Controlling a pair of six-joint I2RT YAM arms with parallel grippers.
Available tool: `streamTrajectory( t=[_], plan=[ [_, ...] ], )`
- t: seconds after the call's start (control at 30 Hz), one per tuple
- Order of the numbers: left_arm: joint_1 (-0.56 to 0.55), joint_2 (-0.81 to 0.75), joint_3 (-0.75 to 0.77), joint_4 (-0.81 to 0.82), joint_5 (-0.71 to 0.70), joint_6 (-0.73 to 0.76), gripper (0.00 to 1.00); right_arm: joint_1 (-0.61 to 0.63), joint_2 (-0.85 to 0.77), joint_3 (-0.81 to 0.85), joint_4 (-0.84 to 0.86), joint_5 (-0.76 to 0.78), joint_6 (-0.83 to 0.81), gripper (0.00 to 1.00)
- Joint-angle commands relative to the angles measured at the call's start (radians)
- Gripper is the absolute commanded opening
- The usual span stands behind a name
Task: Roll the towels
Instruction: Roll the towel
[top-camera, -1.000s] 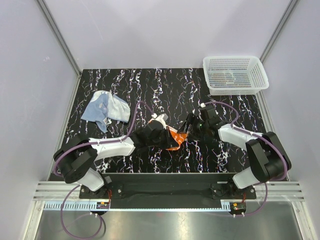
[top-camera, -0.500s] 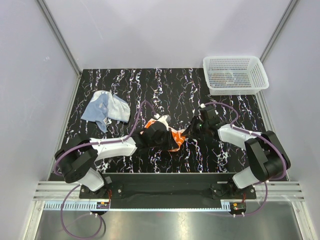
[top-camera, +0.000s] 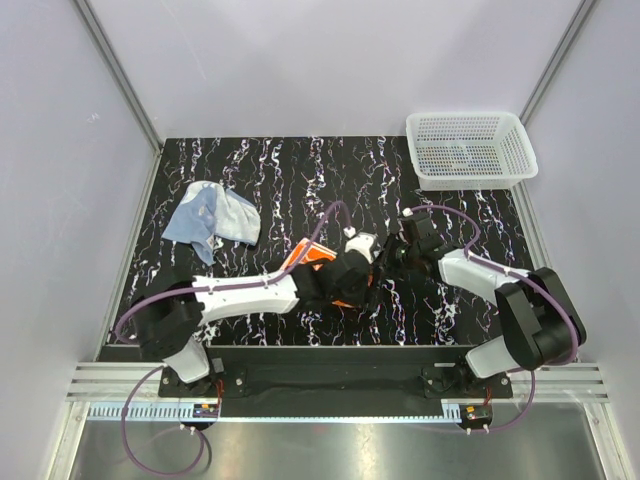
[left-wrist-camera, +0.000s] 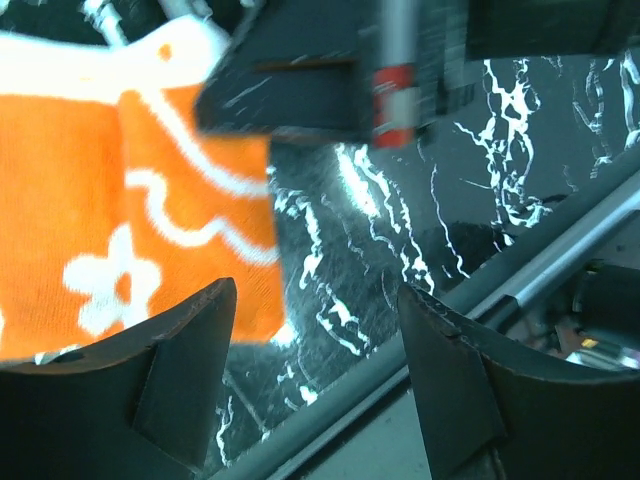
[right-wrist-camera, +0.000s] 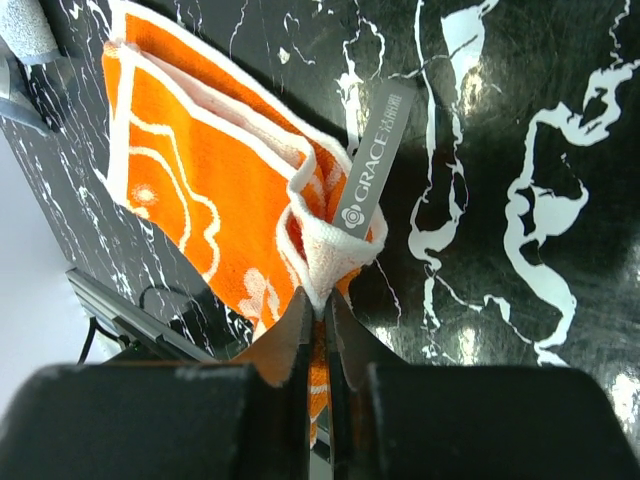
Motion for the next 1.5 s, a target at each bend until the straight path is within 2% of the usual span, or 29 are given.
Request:
streamTrajectory(
  t=[0.0,0.13,0.47,0.5,0.63,0.87,0.93,0.97,1.0,1.07,1.1,1.2,1.37,1.43,1.47],
  plan=[
    [-0.051,0.068,0.098,-0.107,-0.141,0.087,0.70,0.009,-0.041,0.035,-0.034,0.005,-0.006,0.02],
    [-0.082,0.149,0.221,-0.236,-0.263,0.050,0.67,0.008,-0.055,0.038,-0.060,0.008,-0.012,0.02],
    [-0.100,0.232,0.255,-0.320,-0.358,0.035,0.60,0.008,-0.074,0.040,-0.095,0.006,-0.020,0.01],
    [-0.102,0.237,0.250,-0.310,-0.355,0.036,0.57,0.008,-0.074,0.043,-0.098,0.005,-0.020,0.01],
    [-0.117,0.243,0.244,-0.302,-0.358,0.033,0.32,0.008,-0.071,0.051,-0.107,0.005,-0.020,0.02],
    [-0.134,0.238,0.256,-0.320,-0.390,0.045,0.09,0.008,-0.044,0.068,-0.133,0.006,-0.026,0.02],
    [-0.133,0.232,0.247,-0.308,-0.381,0.044,0.02,0.008,-0.041,0.087,-0.156,0.014,-0.033,0.06],
    [-0.133,0.225,0.239,-0.304,-0.363,0.042,0.00,0.008,-0.035,0.109,-0.169,0.026,-0.044,0.12],
    [-0.133,0.218,0.235,-0.285,-0.352,0.039,0.00,0.008,-0.033,0.123,-0.202,0.035,-0.052,0.26],
    [-0.128,0.202,0.206,-0.262,-0.311,0.032,0.00,0.008,-0.027,0.175,-0.239,0.057,-0.081,0.40],
    [-0.125,0.194,0.193,-0.233,-0.292,0.018,0.00,0.008,-0.027,0.195,-0.277,0.084,-0.090,0.50],
    [-0.079,0.159,0.131,-0.164,-0.208,-0.022,0.00,0.006,-0.035,0.267,-0.348,0.140,-0.121,0.60],
    [0.010,0.084,-0.047,0.046,-0.007,-0.099,0.00,0.008,-0.172,0.246,-0.322,0.239,-0.099,0.60],
    [0.051,0.060,-0.095,0.100,0.059,-0.142,0.00,0.006,-0.221,0.220,-0.287,0.240,-0.081,0.58],
    [0.064,0.056,-0.113,0.141,0.079,-0.155,0.00,0.006,-0.235,0.194,-0.273,0.223,-0.075,0.54]
  ],
)
